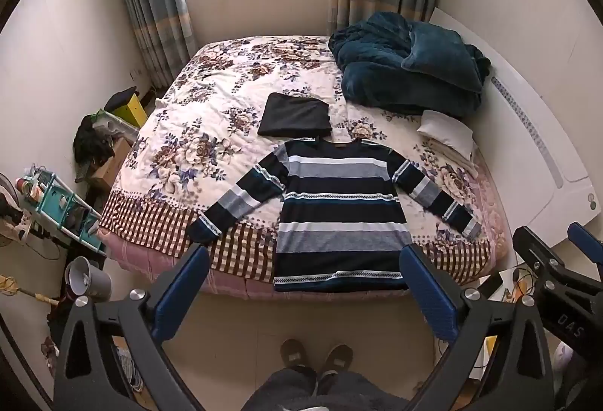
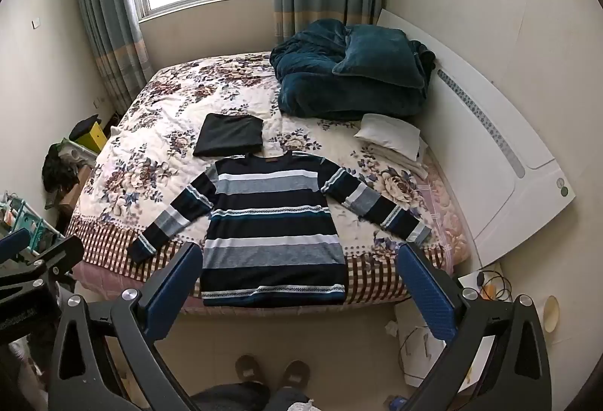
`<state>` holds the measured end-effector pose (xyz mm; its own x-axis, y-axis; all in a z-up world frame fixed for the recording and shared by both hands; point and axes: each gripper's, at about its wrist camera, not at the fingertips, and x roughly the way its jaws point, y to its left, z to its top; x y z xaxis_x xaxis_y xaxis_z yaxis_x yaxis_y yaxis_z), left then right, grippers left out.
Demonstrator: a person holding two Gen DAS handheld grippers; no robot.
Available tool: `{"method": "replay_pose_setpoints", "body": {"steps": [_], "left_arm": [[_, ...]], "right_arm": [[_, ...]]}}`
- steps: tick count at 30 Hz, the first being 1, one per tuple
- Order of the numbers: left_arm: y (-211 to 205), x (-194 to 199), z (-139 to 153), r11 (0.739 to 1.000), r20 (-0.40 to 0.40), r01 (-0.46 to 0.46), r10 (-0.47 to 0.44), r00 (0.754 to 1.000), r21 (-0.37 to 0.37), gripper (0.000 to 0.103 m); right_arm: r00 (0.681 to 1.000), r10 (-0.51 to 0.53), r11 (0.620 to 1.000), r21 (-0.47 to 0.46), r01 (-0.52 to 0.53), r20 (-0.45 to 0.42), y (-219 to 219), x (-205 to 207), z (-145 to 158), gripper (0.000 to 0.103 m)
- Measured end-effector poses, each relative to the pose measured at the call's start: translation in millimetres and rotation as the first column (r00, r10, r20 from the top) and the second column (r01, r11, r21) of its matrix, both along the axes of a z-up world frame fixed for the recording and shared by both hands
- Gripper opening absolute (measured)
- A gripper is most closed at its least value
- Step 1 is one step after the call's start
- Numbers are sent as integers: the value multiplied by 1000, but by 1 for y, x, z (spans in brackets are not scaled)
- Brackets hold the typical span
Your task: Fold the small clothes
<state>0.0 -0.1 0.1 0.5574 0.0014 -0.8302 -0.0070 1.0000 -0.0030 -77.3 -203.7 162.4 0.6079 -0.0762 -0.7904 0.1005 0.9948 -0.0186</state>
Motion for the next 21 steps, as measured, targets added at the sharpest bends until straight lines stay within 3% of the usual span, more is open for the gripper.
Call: {"method": "replay_pose_setpoints", "body": {"steps": [21], "left_arm": [[-7, 14, 11, 1000, 16, 3, -3, 1000, 6, 103]], "right_arm": [[1000, -2, 1000, -4, 2, 0, -5, 6, 5, 103]]}}
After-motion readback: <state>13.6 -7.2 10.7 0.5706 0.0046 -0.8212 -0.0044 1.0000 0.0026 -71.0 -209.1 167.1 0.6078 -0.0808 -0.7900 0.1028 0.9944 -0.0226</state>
